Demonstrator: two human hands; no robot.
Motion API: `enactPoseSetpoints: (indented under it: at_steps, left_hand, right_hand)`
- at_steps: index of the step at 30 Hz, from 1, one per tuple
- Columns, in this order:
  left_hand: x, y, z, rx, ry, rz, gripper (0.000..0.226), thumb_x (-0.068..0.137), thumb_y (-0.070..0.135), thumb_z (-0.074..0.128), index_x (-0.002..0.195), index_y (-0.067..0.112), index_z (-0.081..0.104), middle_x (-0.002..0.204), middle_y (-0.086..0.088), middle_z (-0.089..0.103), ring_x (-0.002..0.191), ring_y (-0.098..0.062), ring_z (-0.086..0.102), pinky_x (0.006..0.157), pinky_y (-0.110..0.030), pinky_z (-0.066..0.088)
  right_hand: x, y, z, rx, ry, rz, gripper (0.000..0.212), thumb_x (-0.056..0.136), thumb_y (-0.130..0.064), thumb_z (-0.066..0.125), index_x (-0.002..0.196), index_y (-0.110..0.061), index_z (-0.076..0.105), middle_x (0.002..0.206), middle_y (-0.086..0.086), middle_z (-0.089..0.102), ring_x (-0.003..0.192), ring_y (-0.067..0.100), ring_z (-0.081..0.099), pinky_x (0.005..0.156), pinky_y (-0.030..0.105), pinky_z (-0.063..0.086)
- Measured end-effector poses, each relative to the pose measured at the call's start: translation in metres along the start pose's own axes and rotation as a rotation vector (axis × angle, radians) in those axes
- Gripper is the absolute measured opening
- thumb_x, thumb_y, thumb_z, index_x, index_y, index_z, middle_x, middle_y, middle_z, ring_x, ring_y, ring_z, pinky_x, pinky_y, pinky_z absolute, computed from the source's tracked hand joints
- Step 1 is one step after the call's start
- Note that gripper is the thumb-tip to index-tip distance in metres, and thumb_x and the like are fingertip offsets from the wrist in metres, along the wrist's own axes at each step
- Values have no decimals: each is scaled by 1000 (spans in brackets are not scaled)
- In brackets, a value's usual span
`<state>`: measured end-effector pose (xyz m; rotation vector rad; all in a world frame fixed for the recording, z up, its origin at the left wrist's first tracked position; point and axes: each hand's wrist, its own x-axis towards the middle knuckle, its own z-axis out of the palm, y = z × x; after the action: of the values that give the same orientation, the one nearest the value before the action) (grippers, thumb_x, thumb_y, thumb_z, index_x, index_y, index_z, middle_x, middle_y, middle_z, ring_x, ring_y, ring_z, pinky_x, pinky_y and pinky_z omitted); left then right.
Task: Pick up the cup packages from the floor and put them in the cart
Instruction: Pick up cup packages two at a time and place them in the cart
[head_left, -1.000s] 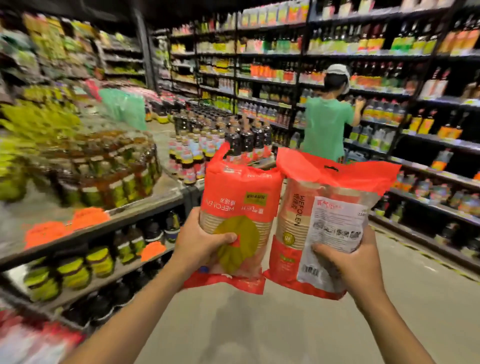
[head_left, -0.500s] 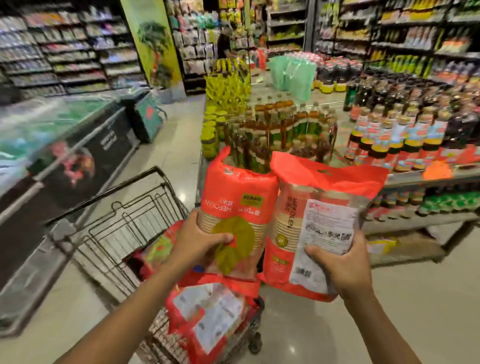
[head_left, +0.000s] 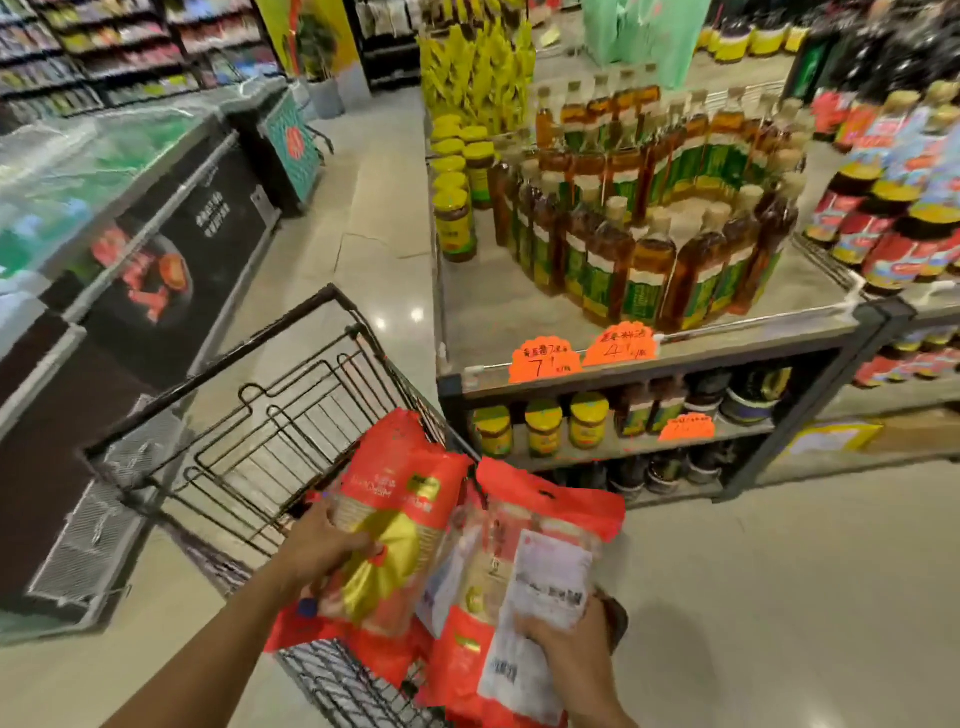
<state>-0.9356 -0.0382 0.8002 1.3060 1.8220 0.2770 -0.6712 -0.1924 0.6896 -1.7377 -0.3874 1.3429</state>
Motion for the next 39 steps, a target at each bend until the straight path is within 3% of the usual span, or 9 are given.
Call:
enactPoseSetpoints:
  at_steps: [3, 7, 11, 15, 20, 23, 28, 32, 39]
  left_hand:
    - [64, -23, 9, 37, -144, 20, 75, 32, 34, 92, 100, 17, 64, 66, 9, 74, 63, -12, 65, 53, -19, 50]
    - [125, -40, 36, 134, -304, 78, 61, 44, 35, 98, 93, 27, 64, 81, 0, 71, 70, -15, 60, 58, -23, 45]
    - [157, -55, 61, 270, -409, 172, 47, 51, 36, 98, 80, 26, 62, 78, 7, 67, 70, -18, 63, 61, -29, 55]
    - [201, -94, 93, 290, -497, 125, 96, 21, 59, 90, 102, 15, 66, 93, 1, 73, 85, -21, 69, 77, -37, 58]
    - [172, -82, 94, 397, -410, 217, 70, 55, 51, 91, 105, 23, 52, 94, 8, 63, 90, -20, 63, 80, -34, 49]
    - [155, -76, 93, 514, -320, 378, 71, 65, 49, 83, 121, 20, 49, 113, 1, 63, 105, -27, 64, 88, -38, 51]
    - [124, -58, 79, 770, -209, 593, 88, 85, 61, 62, 148, 4, 37, 148, -16, 49, 135, -34, 48, 111, -47, 42]
    - [55, -5, 74, 811, -90, 898, 82, 91, 55, 49, 152, 1, 38, 155, -21, 44, 140, -38, 45, 115, -49, 39]
    - [-179, 108, 133, 796, 111, 1527, 77, 91, 57, 43, 151, 9, 42, 157, -15, 44, 142, -38, 42, 117, -53, 35]
  right_hand:
    - [3, 34, 29, 18, 88, 106, 104, 42, -30, 102, 130, -16, 49, 112, 6, 65, 96, 24, 66, 82, 38, 55]
    - [14, 69, 62, 9, 282, 176, 74, 67, -14, 95, 128, -13, 54, 120, 11, 67, 103, 28, 64, 86, 36, 55]
    - [19, 91, 72, 49, 449, 171, 35, 75, 22, 76, 83, -12, 75, 69, -8, 77, 79, 21, 68, 53, 17, 55]
    - [15, 105, 77, 70, 443, 264, 39, 73, -1, 89, 106, -4, 69, 92, 9, 75, 73, 8, 73, 61, 25, 58]
    - [19, 110, 84, 13, 450, 305, 72, 45, -25, 105, 104, -9, 67, 89, 7, 79, 76, 22, 77, 65, 36, 63]
    - [10, 105, 85, -92, 518, 289, 62, 62, -24, 96, 107, -16, 54, 93, 0, 71, 79, 17, 72, 68, 30, 60]
    - [8, 139, 62, -199, 571, 179, 92, 59, -78, 78, 131, -33, 43, 119, 0, 65, 107, 25, 67, 88, 49, 59]
    - [-84, 24, 44, -518, 599, -141, 64, 90, -47, 68, 146, -23, 46, 137, 4, 58, 130, 28, 52, 106, 41, 43]
    - [-213, -31, -89, -884, 1075, -498, 76, 88, -57, 48, 150, -12, 47, 152, 18, 49, 140, 38, 45, 116, 57, 35]
